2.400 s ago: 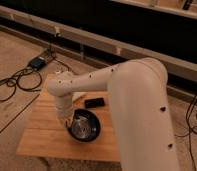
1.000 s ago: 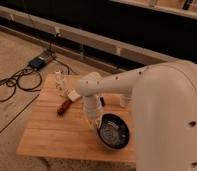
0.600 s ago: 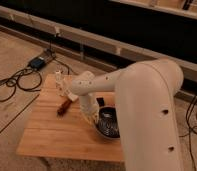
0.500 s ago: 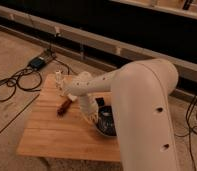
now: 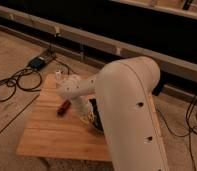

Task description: Drag the ceramic bowl in a circle

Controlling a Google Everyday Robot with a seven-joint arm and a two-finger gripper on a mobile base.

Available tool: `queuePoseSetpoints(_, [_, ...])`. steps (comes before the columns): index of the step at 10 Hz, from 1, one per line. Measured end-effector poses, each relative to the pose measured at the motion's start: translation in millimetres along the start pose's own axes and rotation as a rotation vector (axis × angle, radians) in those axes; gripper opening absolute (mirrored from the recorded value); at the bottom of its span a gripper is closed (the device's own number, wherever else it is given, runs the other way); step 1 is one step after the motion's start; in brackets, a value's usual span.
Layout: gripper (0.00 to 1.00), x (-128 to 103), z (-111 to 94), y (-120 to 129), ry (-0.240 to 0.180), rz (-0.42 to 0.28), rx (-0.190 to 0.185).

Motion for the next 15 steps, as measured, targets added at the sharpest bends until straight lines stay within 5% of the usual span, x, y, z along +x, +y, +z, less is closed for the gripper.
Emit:
queuePoseSetpoints(5, [0.80, 14.5, -12.6, 25.1, -0.017, -0.004, -0.008])
queuePoseSetpoints(15, [0.80, 20.1, -21.5, 26.9, -0.030, 0.023, -0.009])
